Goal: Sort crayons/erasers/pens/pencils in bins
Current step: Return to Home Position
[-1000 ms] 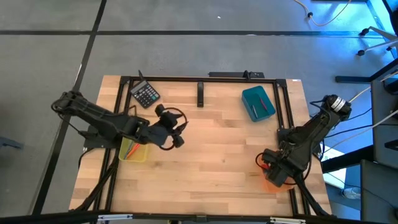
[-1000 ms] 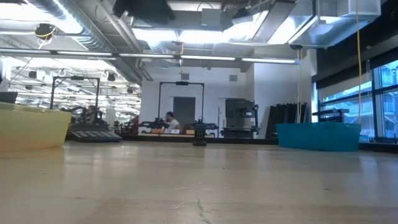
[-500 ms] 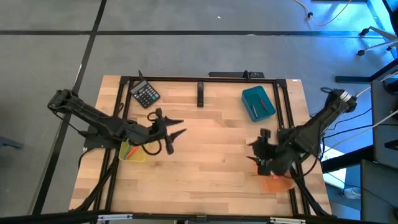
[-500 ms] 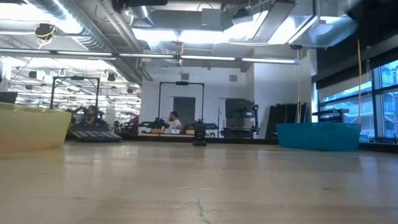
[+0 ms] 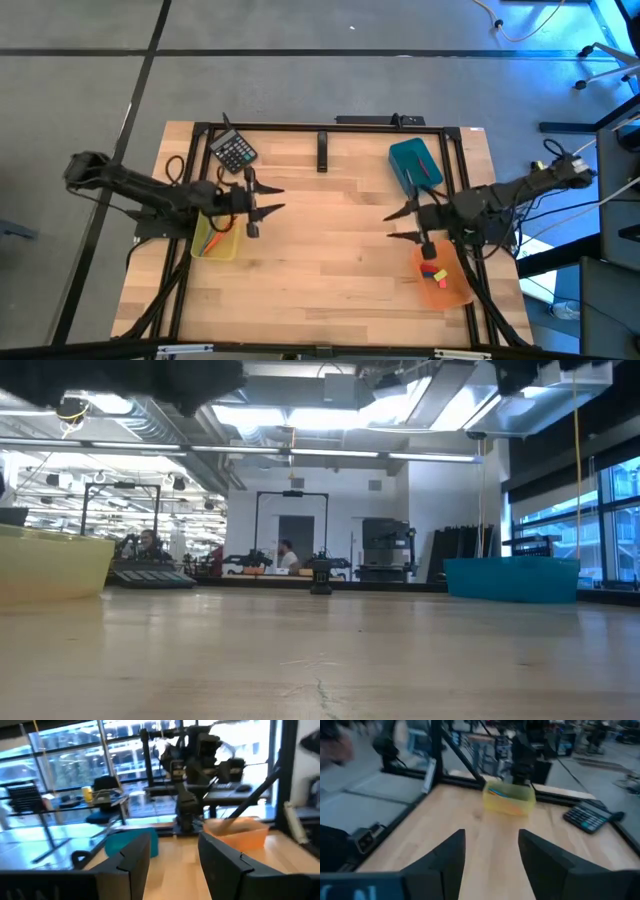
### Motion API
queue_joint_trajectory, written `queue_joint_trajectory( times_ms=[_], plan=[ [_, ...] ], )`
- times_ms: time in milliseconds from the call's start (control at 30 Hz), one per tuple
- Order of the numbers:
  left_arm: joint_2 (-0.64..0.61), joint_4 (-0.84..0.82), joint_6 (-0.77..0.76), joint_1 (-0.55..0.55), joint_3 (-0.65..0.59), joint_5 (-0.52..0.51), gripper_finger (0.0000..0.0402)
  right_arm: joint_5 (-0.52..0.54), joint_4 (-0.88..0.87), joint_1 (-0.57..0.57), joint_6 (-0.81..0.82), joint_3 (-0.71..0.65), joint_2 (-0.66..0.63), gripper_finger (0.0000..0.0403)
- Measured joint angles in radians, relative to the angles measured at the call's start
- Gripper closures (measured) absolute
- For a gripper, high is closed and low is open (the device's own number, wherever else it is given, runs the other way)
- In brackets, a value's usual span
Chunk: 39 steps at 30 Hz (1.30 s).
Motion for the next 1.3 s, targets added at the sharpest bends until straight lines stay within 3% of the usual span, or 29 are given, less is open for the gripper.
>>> queue_joint_trajectory(
  times_ms=[67, 233, 567, 700, 933, 1300],
  plan=[
    [-0.024, 0.05, -0.029, 0.052, -0.051, 0.064, 0.0244, -0.054, 0.004, -0.05, 0.02, -0.037, -0.055, 0.0223],
    [-0.138, 0.05, -0.034, 0.111, -0.111, 0.123, 0.0244, -0.065, -0.054, -0.115, 0.043, -0.076, -0.213, 0.0232],
    [-0.425, -0.094, -0.001, 0.115, -0.23, 0.057, 0.0244, -0.067, -0.217, -0.191, 0.002, -0.076, -0.469, 0.0234],
    [-0.516, -0.096, 0.009, 0.115, -0.281, 0.041, 0.0244, -0.083, -0.184, -0.215, 0.0, -0.098, -0.498, 0.0234],
    [-0.619, -0.163, -0.009, 0.115, -0.334, 0.041, 0.0244, -0.155, 0.079, -0.291, 0.007, -0.306, -0.495, 0.0234],
    [-0.739, -0.319, -0.038, 0.115, -0.334, 0.087, 0.0243, -0.243, 0.108, -0.415, 0.025, -0.385, -0.505, 0.0245]
  ],
)
